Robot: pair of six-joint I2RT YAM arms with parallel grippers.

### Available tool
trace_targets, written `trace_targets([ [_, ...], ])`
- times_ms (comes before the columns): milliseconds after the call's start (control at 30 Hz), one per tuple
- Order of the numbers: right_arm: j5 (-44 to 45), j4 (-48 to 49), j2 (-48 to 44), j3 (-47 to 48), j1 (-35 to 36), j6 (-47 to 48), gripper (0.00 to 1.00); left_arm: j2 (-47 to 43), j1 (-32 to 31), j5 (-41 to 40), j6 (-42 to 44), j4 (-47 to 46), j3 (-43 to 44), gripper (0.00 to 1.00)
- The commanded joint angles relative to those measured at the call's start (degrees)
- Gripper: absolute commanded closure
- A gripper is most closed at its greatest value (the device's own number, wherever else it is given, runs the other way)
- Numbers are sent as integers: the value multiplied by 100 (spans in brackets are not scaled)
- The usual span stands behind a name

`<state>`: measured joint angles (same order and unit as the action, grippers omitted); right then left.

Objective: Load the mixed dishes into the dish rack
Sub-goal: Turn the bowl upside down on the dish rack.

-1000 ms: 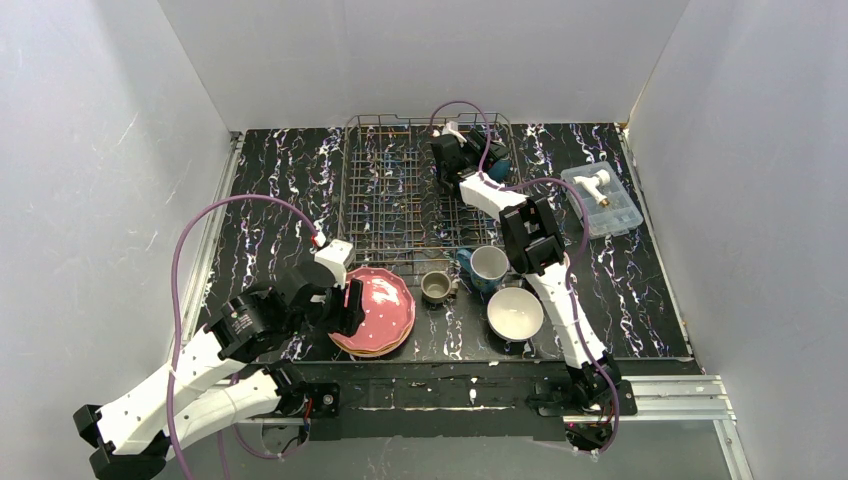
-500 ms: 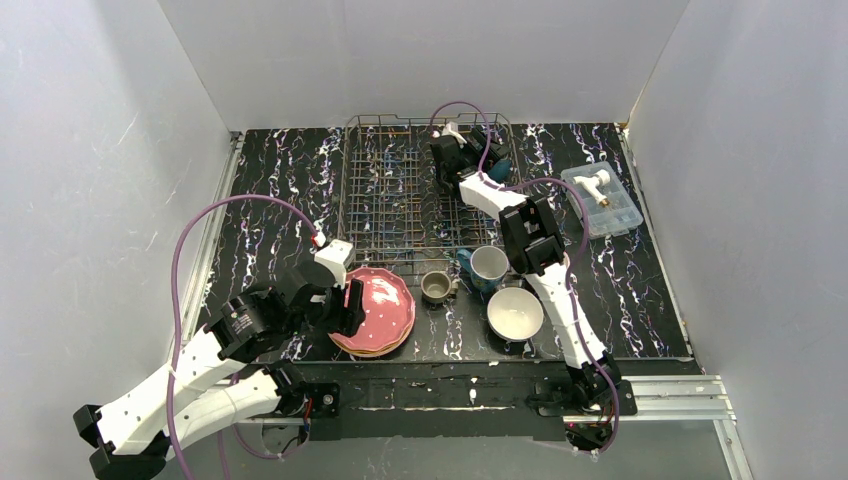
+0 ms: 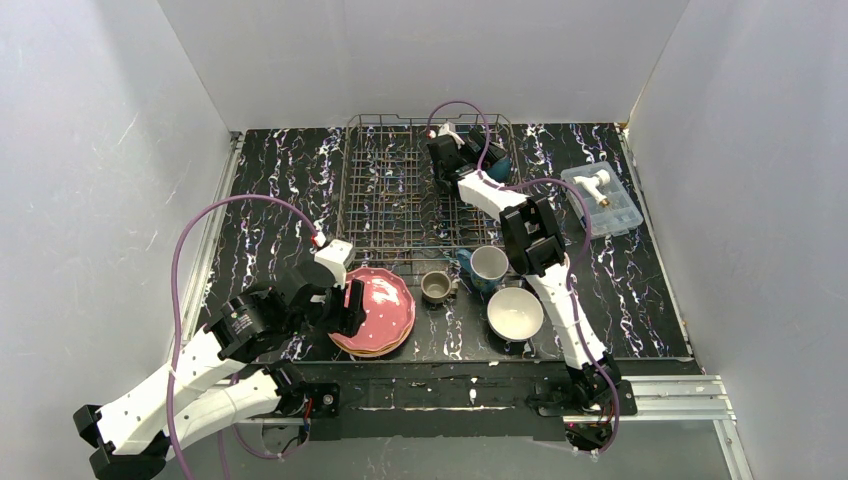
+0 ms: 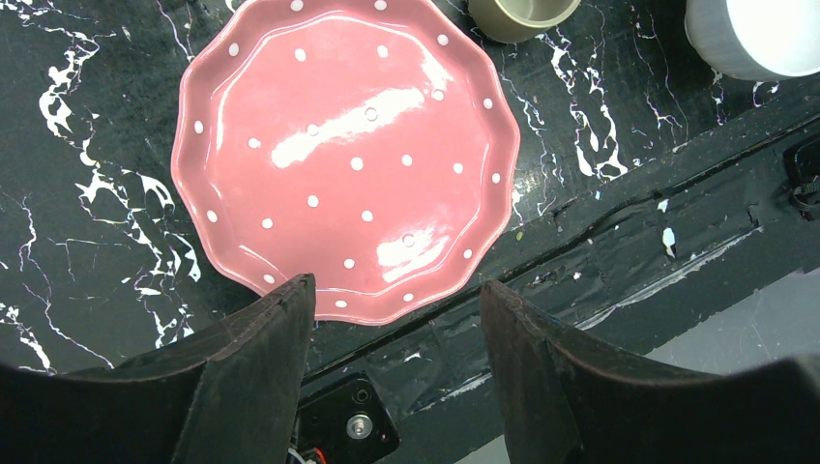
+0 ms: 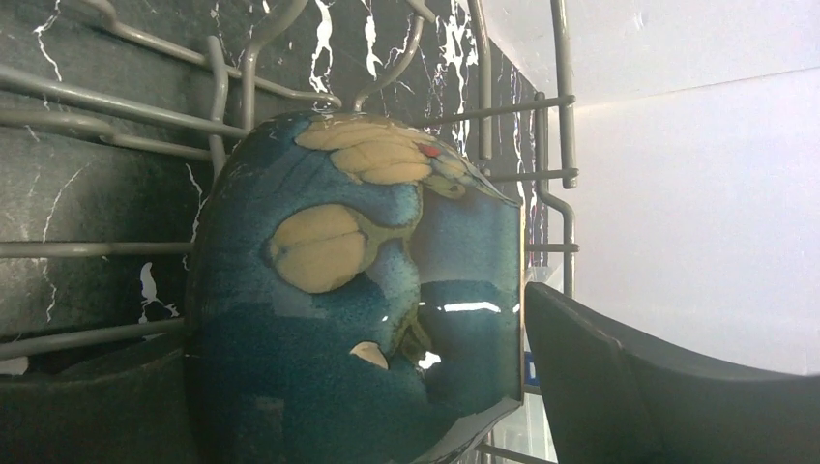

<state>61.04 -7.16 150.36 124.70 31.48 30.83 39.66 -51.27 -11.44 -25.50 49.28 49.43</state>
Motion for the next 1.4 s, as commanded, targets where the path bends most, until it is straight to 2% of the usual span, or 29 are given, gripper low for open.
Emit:
trace_targets([
  [0,-38,-164,-457,-123,-29,-278,2,-2,-1,-103,62,-14,-12,38],
  [1133,-267,-385,-1144,-661,292,-473,2,-38,-2,-95,63,-14,-3,38],
  [1367,-73,-21,-1231,-903,322,-152,2,-47,-6,-98,70,-14,-3,38],
])
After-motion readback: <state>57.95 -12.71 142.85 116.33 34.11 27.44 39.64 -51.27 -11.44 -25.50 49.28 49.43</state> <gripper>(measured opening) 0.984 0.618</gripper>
